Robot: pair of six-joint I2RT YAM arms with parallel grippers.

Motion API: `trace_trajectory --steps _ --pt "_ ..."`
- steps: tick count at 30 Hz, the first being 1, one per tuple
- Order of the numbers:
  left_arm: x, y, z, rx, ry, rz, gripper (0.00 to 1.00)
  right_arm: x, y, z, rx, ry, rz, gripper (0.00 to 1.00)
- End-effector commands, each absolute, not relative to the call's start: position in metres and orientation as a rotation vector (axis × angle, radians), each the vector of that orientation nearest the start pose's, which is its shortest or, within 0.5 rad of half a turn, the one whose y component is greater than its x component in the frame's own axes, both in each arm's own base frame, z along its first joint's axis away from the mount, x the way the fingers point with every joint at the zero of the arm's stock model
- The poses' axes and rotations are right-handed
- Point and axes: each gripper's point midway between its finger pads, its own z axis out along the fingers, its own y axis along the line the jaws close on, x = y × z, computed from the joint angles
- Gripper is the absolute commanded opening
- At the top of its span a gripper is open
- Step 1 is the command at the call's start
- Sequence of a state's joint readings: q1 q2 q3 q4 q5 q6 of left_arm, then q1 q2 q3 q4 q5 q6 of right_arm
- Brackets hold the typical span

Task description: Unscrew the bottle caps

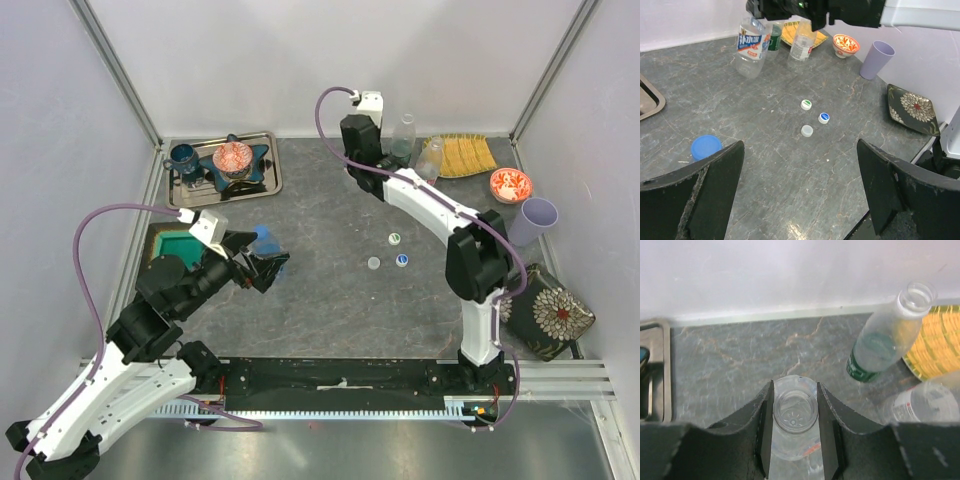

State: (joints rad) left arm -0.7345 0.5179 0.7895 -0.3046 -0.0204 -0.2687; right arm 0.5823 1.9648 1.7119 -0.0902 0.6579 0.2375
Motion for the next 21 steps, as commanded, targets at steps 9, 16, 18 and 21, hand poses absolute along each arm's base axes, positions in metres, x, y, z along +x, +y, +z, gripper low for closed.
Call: trace_trajectory --steps 9,16,18,21 --pt "0.195 -0.184 0.312 0.437 1.629 -0.697 1.0 0.575 0.204 0.243 0.169 1.798 -0.192 0.0" --pt "0.197 -0.188 0.309 0.442 1.634 -0.705 0.99 0.578 0.201 0.221 0.16 1.845 -0.194 0.0" --pt "0.198 -0.188 0.307 0.441 1.641 -0.703 0.99 0.578 0.199 0.214 0.161 1.863 -0.199 0.0" --pt "0.198 -0.189 0.304 0.441 1.647 -0.704 0.99 0.577 0.196 0.207 0.164 1.88 -0.202 0.0"
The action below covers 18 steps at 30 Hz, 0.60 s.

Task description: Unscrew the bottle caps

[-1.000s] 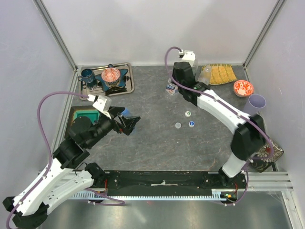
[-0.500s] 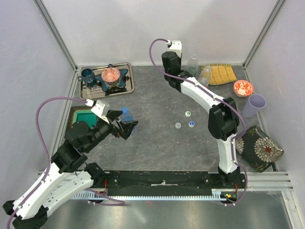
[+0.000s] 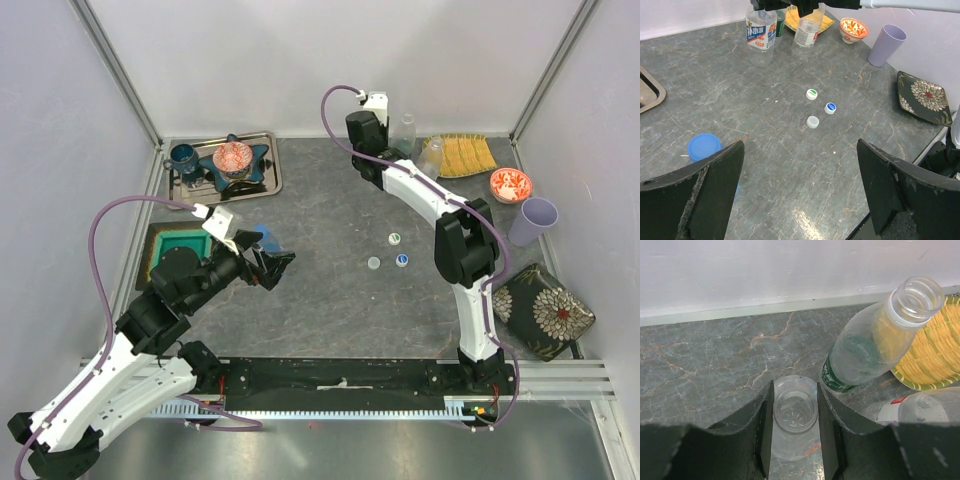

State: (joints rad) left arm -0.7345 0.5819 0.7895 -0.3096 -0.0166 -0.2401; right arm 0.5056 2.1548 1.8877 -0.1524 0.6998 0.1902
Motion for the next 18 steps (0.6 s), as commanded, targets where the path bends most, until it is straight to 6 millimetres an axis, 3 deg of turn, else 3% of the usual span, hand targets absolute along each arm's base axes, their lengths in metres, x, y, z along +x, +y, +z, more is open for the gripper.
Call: trace_trajectory --steps 1,3,7,12,18 --pt "0.198 -0.189 0.304 0.44 1.648 -0.706 1.0 0.577 0.195 0.205 0.166 1.887 -0.205 0.0" --pt "0.198 -0.189 0.303 0.436 1.653 -0.707 0.99 0.576 0.193 0.203 0.178 1.894 -0.204 0.04" --pt "0.196 -0.195 0.303 0.453 1.65 -0.741 0.99 0.574 0.19 0.2 0.194 1.901 -0.212 0.3" --pt "0.195 -0.196 0.305 0.458 1.649 -0.746 0.99 0.573 0.185 0.203 0.207 1.902 -0.218 0.51" --pt "0.195 -0.197 0.301 0.455 1.66 -0.757 0.99 0.572 0.183 0.223 0.237 1.871 -0.186 0.58"
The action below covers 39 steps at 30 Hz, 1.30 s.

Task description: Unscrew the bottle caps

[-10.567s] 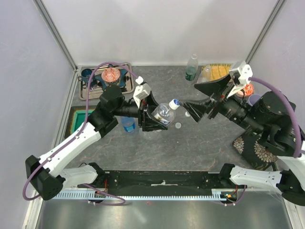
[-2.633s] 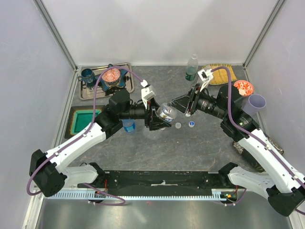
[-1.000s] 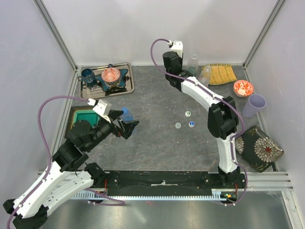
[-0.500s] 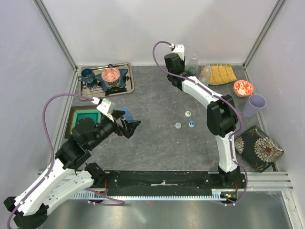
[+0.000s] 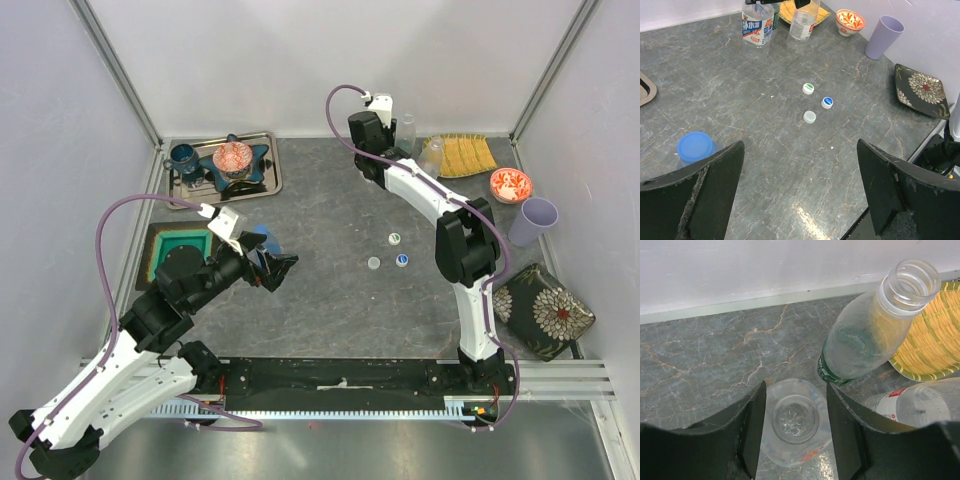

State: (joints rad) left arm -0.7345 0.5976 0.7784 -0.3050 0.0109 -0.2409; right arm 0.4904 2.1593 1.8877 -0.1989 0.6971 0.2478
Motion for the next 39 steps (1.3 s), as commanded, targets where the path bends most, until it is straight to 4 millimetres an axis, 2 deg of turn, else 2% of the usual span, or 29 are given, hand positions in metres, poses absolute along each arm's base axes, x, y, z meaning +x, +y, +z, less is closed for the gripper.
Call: trace_trajectory --steps 1,4,7,8,10,11,12,13,14,15,16,17,18,19,20,21,23,24,25,26,27,28,30,32,33,34,36,37,39 --pt "0.194 -0.199 0.3 0.459 1.664 -0.765 0.99 0.572 0.184 0.229 0.239 1.865 -0.177 0.6" --pt "0.193 -0.198 0.3 0.454 1.663 -0.773 1.0 0.57 0.183 0.246 0.255 1.843 -0.151 0.66" --pt "0.192 -0.196 0.306 0.44 1.649 -0.777 1.0 0.561 0.184 0.276 0.291 1.804 -0.091 0.73" --pt "0.191 -0.195 0.309 0.436 1.638 -0.777 0.99 0.556 0.186 0.296 0.306 1.779 -0.04 0.74" --pt "0.193 -0.193 0.313 0.421 1.631 -0.768 0.99 0.544 0.197 0.32 0.325 1.749 0.037 0.76" --pt "0.192 -0.192 0.318 0.419 1.622 -0.771 1.0 0.532 0.2 0.348 0.325 1.709 0.086 0.76" --pt "0.192 -0.191 0.32 0.413 1.616 -0.769 1.0 0.523 0.206 0.359 0.308 1.697 0.107 0.76" --pt "0.193 -0.189 0.321 0.402 1.616 -0.759 1.0 0.508 0.222 0.366 0.273 1.694 0.143 0.77" --pt "0.191 -0.187 0.323 0.399 1.618 -0.759 1.0 0.489 0.228 0.392 0.24 1.662 0.21 0.77" --pt "0.195 -0.182 0.323 0.369 1.624 -0.731 0.99 0.476 0.237 0.398 0.206 1.655 0.25 0.77" --pt "0.2 -0.172 0.323 0.323 1.635 -0.681 0.99 0.458 0.257 0.387 0.132 1.678 0.293 0.77" --pt "0.201 -0.164 0.32 0.287 1.658 -0.646 0.99 0.434 0.258 0.408 0.106 1.64 0.359 0.77" --pt "0.202 -0.152 0.322 0.237 1.659 -0.613 0.99 0.413 0.282 0.386 0.008 1.68 0.434 0.77" --pt "0.208 -0.135 0.321 0.142 1.667 -0.538 1.0 0.39 0.283 0.399 -0.017 1.657 0.5 0.77" --pt "0.208 -0.122 0.323 0.091 1.663 -0.5 0.99 0.377 0.289 0.392 -0.042 1.669 0.536 0.77" --pt "0.204 -0.106 0.32 0.046 1.667 -0.456 0.99 0.355 0.309 0.366 -0.122 1.715 0.588 0.77" --pt "0.203 -0.076 0.319 -0.068 1.649 -0.352 1.0 0.328 0.328 0.353 -0.195 1.748 0.644 0.77" --pt "0.2 -0.065 0.314 -0.102 1.657 -0.315 0.99 0.307 0.347 0.339 -0.264 1.783 0.666 0.78" --pt "0.195 -0.048 0.317 -0.173 1.627 -0.291 0.99 0.299 0.358 0.329 -0.299 1.805 0.666 0.78" --pt "0.192 -0.041 0.318 -0.199 1.617 -0.279 0.99 0.291 0.368 0.322 -0.337 1.817 0.666 0.79" --pt "0.189 -0.033 0.318 -0.227 1.608 -0.267 0.99 0.275 0.383 0.318 -0.385 1.818 0.689 0.8" --pt "0.184 -0.027 0.317 -0.246 1.603 -0.274 0.99 0.272 0.393 0.308 -0.411 1.832 0.679 0.8" --pt "0.177 -0.019 0.32 -0.279 1.585 -0.282 0.99 0.265 0.408 0.305 -0.441 1.829 0.68 0.82" --pt "0.171 -0.013 0.322 -0.293 1.567 -0.301 1.0 0.267 0.42 0.292 -0.467 1.848 0.67 0.83" --pt "0.169 -0.014 0.322 -0.285 1.566 -0.312 1.0 0.267 0.427 0.294 -0.475 1.844 0.683 0.83" --pt "0.168 -0.015 0.321 -0.278 1.567 -0.317 0.99 0.268 0.435 0.283 -0.493 1.861 0.676 0.83" --pt "0.166 -0.016 0.32 -0.262 1.57 -0.335 1.0 0.267 0.447 0.285 -0.504 1.856 0.687 0.84" --pt "0.165 -0.017 0.319 -0.258 1.575 -0.335 1.0 0.27 0.451 0.277 -0.508 1.869 0.674 0.84" --pt "0.164 -0.019 0.315 -0.246 1.59 -0.34 1.0 0.273 0.457 0.277 -0.497 1.867 0.67 0.85"
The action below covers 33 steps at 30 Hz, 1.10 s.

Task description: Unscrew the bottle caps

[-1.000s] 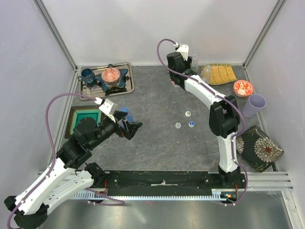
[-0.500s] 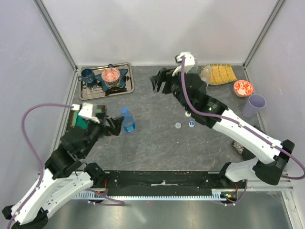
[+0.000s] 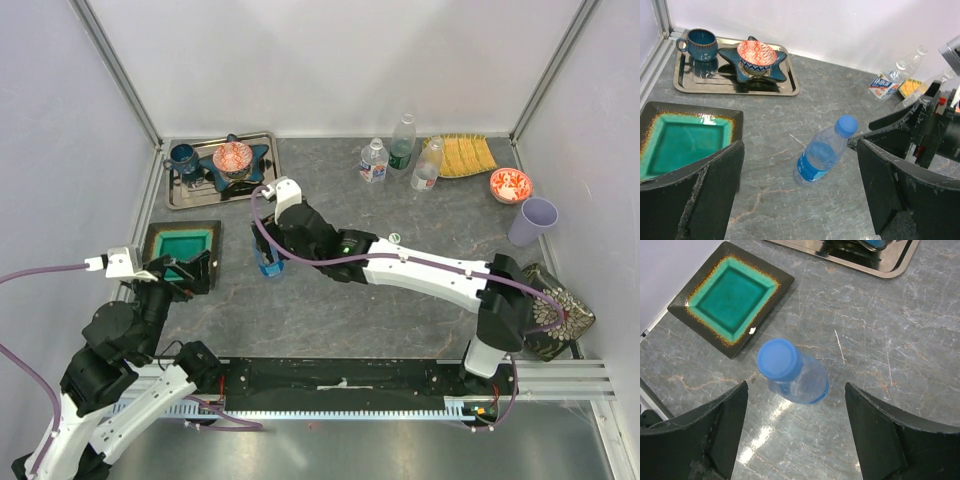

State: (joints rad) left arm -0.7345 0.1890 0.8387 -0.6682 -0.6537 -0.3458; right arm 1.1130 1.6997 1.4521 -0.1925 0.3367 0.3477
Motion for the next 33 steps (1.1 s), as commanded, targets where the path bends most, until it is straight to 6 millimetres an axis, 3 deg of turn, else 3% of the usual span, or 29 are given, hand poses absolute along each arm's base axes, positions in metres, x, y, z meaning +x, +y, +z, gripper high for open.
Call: trace_trajectory --steps 1,9,13,19,26,29,30,32,33 --pt "0.164 -0.019 0.315 -0.245 1.591 -0.342 0.99 0.276 0.46 0.27 -0.502 1.877 0.656 0.85" --pt "0.161 -0.019 0.31 -0.227 1.599 -0.349 1.0 0.29 0.482 0.251 -0.493 1.903 0.624 0.85" --pt "0.16 -0.019 0.308 -0.217 1.602 -0.348 1.0 0.294 0.483 0.235 -0.489 1.932 0.583 0.82" --pt "0.161 -0.021 0.305 -0.203 1.612 -0.342 1.0 0.297 0.479 0.226 -0.473 1.945 0.551 0.72" --pt "0.164 -0.029 0.301 -0.185 1.621 -0.36 0.99 0.297 0.468 0.224 -0.449 1.934 0.524 0.37" --pt "0.167 -0.035 0.3 -0.155 1.628 -0.359 1.0 0.295 0.45 0.241 -0.426 1.908 0.506 0.31" --pt "0.17 -0.04 0.303 -0.134 1.623 -0.367 1.0 0.294 0.436 0.265 -0.389 1.871 0.505 0.3" --pt "0.173 -0.047 0.305 -0.102 1.622 -0.375 1.0 0.292 0.413 0.275 -0.383 1.866 0.48 0.29" --pt "0.175 -0.055 0.312 -0.072 1.604 -0.399 1.0 0.287 0.396 0.301 -0.357 1.835 0.504 0.29"
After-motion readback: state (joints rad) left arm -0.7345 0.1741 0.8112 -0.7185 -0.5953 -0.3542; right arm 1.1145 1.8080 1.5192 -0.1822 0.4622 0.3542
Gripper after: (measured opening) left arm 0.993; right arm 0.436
